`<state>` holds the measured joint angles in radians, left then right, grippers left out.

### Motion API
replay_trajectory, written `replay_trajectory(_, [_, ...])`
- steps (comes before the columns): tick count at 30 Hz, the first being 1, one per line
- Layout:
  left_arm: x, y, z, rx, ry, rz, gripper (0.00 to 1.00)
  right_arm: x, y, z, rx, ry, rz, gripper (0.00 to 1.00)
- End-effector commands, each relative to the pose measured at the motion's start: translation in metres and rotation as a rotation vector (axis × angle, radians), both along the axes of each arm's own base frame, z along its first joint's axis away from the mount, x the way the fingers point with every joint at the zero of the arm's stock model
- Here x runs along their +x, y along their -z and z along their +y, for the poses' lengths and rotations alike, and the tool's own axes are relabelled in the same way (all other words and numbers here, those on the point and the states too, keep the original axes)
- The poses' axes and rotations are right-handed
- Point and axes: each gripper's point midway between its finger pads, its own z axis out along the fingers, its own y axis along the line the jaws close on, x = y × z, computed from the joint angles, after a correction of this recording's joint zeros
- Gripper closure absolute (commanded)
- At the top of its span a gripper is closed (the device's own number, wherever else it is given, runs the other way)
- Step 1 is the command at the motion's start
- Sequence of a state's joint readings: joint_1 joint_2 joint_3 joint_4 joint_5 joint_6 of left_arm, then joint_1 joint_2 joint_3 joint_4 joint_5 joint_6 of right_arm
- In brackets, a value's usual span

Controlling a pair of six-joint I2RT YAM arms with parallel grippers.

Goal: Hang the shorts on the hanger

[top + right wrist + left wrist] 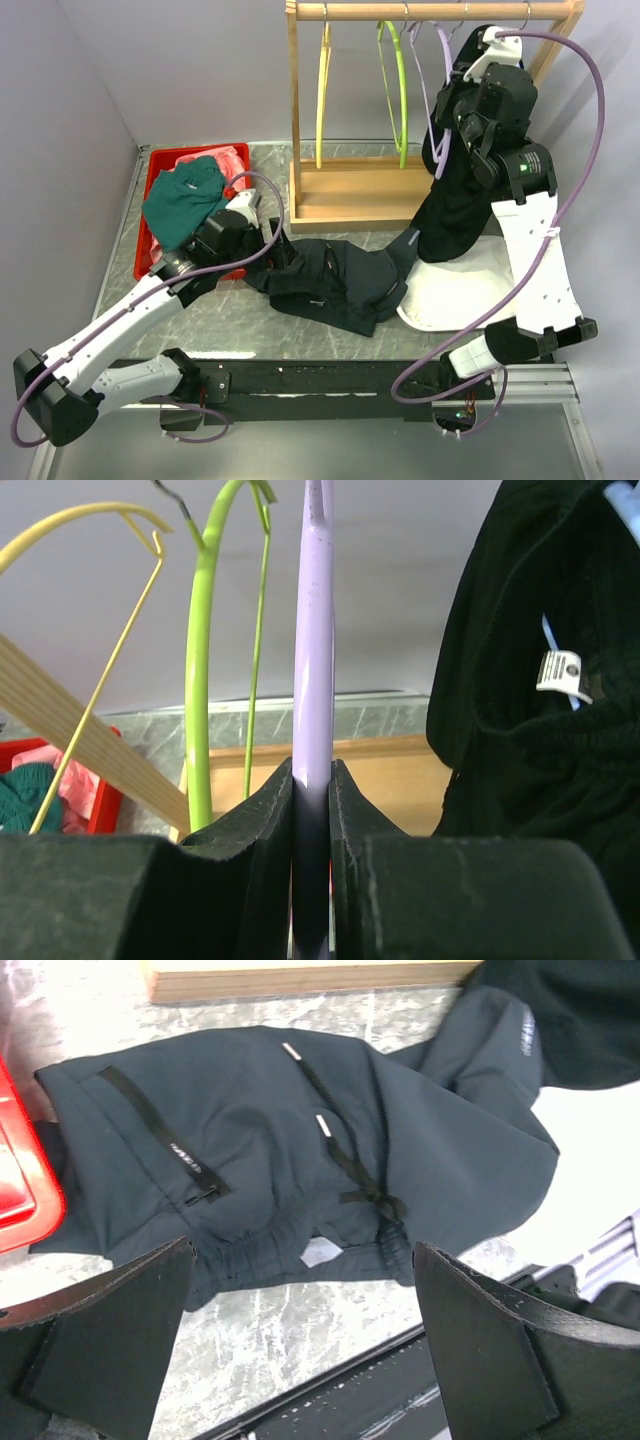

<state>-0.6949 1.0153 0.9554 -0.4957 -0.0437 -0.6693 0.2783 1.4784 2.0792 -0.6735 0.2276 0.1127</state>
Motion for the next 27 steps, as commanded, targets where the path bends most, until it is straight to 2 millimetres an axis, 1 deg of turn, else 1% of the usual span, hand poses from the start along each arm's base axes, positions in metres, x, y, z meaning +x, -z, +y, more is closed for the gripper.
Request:
replay_trajectory(1, [0.007,0.007,0.002,0.038,-0.014,-0.007,0.04,-0.032,-0.035,-0.011,0.047,0.024,-0.114,1.0])
replay_trajectory(2, [0.008,0.01,0.002,0.045,-0.013,0.0,0.04,-0.036,-0.036,-0.011,0.06,0.021,-0.117,1.0])
replay_trajectory(3, [0.009,0.01,0.001,0.044,-0.011,-0.001,0.03,-0.046,-0.038,-0.014,0.067,0.023,-0.124,1.0])
replay_trajectory(5, [0.009,0.012,0.001,0.049,-0.012,-0.003,0.03,-0.051,-0.029,-0.017,0.076,0.036,-0.098,1.0])
replay_trajectory(6, [0.01,0.012,0.002,0.052,-0.018,-0.006,0.03,-0.063,-0.029,-0.02,0.083,0.035,-0.098,1.0])
replay_trajectory(7, [0.01,0.014,0.003,0.054,-0.027,-0.004,0.03,-0.065,-0.015,-0.02,0.081,0.033,-0.067,1.0])
replay_trajectory(8, [0.012,0.015,0.006,0.06,-0.041,-0.008,0.03,-0.07,-0.01,-0.019,0.101,0.028,-0.058,1.0])
replay_trajectory(9, [0.012,0.015,0.007,0.059,-0.047,-0.01,0.02,-0.086,-0.012,-0.02,0.118,0.01,-0.072,1.0])
replay_trajectory(10, [0.013,0.017,0.008,0.063,-0.058,-0.007,0.02,-0.088,0.006,-0.017,0.133,0.005,-0.029,1.0])
replay_trajectory(11, [0.013,0.019,0.009,0.065,-0.066,-0.006,0.02,-0.094,0.019,-0.017,0.143,0.006,0.004,1.0])
replay_trajectory(12, [0.015,0.02,0.012,0.068,-0.089,-0.005,0.03,-0.109,0.021,-0.019,0.165,0.003,0.0,1.0])
replay_trajectory(13, [0.015,0.023,0.014,0.072,-0.103,0.002,0.03,-0.11,0.045,-0.016,0.17,-0.004,0.055,1.0])
replay_trajectory(14, [0.013,0.027,0.018,0.084,-0.117,0.016,0.03,-0.118,0.059,-0.012,0.171,-0.023,0.089,1.0])
replay_trajectory(15, [0.015,0.03,0.023,0.09,-0.158,0.022,0.04,-0.132,0.063,-0.014,0.183,-0.028,0.087,1.0])
replay_trajectory(16, [0.012,0.039,0.028,0.101,-0.176,0.041,0.04,-0.135,0.089,-0.008,0.19,-0.043,0.148,1.0])
replay_trajectory(17, [0.012,0.04,0.03,0.085,-0.195,0.037,0.07,-0.143,0.101,0.002,0.19,-0.089,0.174,1.0])
replay_trajectory(18, [0.01,0.043,0.028,0.065,-0.197,0.043,0.07,-0.157,0.103,0.003,0.199,-0.111,0.165,1.0])
replay_trajectory(19, [0.005,0.058,0.03,0.07,-0.191,0.066,0.08,-0.16,0.123,0.005,0.196,-0.109,0.207,1.0])
replay_trajectory(20, [0.003,0.057,0.03,0.048,-0.191,0.056,0.09,-0.168,0.134,0.008,0.198,-0.121,0.233,1.0])
replay_trajectory(21, [0.002,0.059,0.03,0.026,-0.199,0.054,0.1,-0.18,0.136,0.013,0.208,-0.164,0.231,1.0])
replay_trajectory(22, [-0.003,0.072,0.032,0.032,-0.198,0.072,0.11,-0.185,0.153,0.018,0.213,-0.182,0.269,1.0])
replay_trajectory(23, [-0.005,0.072,0.033,0.02,-0.197,0.07,0.13,-0.191,0.162,0.021,0.215,-0.195,0.294,1.0])
replay_trajectory(24, [-0.007,0.074,0.032,0.004,-0.199,0.072,0.14,-0.202,0.165,0.026,0.221,-0.238,0.296,1.0])
replay_trajectory(25, [-0.012,0.085,0.034,0.011,-0.197,0.089,0.15,-0.206,0.176,0.028,0.221,-0.244,0.323,1.0])
replay_trajectory(26, [-0.015,0.084,0.034,-0.004,-0.198,0.081,0.16,-0.211,0.179,0.026,0.218,-0.245,0.328,1.0])
replay_trajectory(27, [-0.018,0.086,0.033,-0.02,-0.198,0.085,0.17,-0.22,0.181,0.024,0.219,-0.264,0.334,1.0])
